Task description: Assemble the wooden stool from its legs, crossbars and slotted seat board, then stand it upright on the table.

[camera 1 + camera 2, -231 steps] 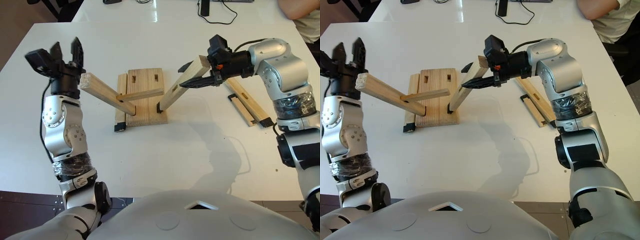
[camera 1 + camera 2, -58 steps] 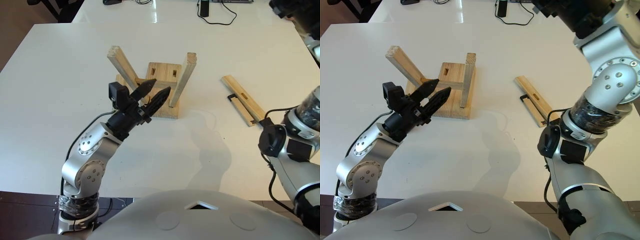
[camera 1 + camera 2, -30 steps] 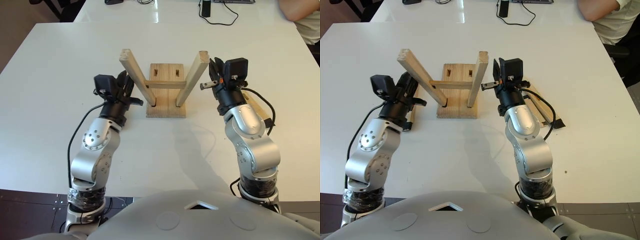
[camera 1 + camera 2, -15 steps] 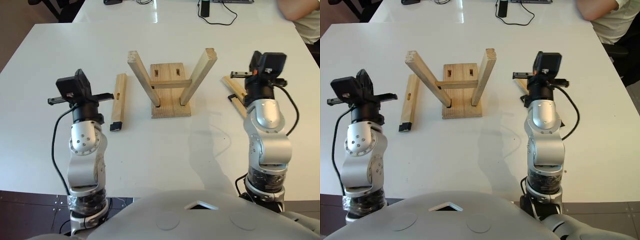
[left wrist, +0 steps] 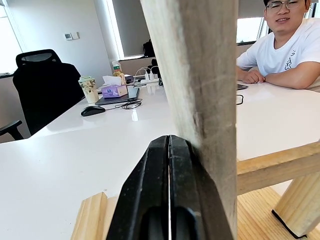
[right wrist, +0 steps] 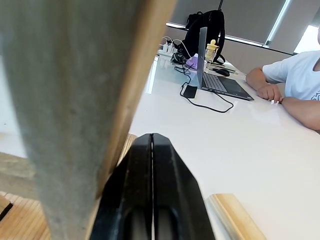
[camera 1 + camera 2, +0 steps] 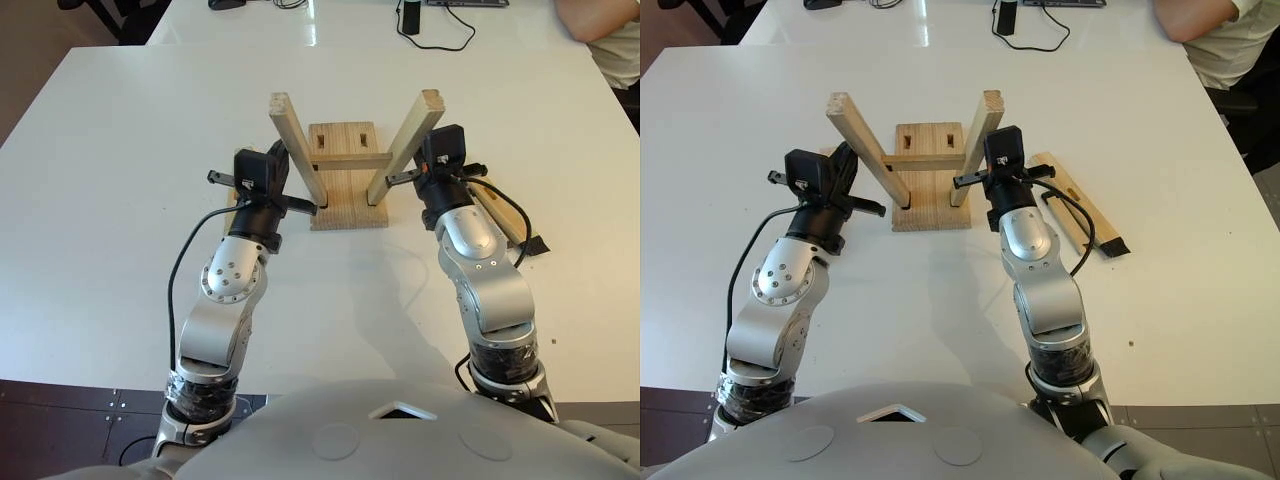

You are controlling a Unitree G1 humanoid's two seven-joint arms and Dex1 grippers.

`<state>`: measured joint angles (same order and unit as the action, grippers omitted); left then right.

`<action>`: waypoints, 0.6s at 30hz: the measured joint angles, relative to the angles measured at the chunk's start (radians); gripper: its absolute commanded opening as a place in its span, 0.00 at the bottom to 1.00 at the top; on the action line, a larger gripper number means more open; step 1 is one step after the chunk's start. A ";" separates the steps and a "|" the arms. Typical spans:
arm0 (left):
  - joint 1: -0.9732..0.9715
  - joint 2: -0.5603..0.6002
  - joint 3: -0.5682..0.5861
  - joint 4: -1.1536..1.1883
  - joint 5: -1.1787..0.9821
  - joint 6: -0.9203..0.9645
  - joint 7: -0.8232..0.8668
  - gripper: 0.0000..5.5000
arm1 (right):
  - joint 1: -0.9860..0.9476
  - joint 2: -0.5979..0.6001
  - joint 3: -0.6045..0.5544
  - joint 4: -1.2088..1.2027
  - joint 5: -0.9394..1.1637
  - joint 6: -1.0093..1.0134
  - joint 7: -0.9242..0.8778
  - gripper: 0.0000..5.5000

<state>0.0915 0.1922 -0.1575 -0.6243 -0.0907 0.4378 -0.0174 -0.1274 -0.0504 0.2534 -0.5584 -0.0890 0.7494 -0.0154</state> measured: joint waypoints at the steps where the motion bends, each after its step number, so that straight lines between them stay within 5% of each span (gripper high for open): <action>1: 0.000 0.003 0.027 0.004 -0.013 0.005 -0.011 0.00 | 0.000 -0.001 -0.025 0.002 0.012 -0.012 0.009 0.00; 4: -0.028 0.009 0.217 0.027 -0.108 0.062 0.002 0.00 | -0.035 -0.063 -0.183 0.045 0.031 -0.039 0.019 0.00; 8: -0.319 0.021 0.525 0.127 -0.412 0.195 0.062 0.00 | -0.271 -0.108 -0.366 0.143 0.219 -0.033 0.145 0.00; 14: -0.793 0.018 0.536 0.173 -0.792 0.398 0.098 0.00 | -0.629 -0.045 -0.392 0.218 0.523 0.122 0.291 0.00; 18: -0.803 -0.015 0.495 0.201 -0.856 0.498 0.170 0.00 | -0.631 -0.055 -0.373 0.222 0.554 0.157 0.295 0.00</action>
<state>-0.7117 0.1770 0.3373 -0.4235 -0.9471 0.9360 0.1528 -0.7585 -0.1050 -0.1199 -0.3366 0.4650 0.9066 0.2792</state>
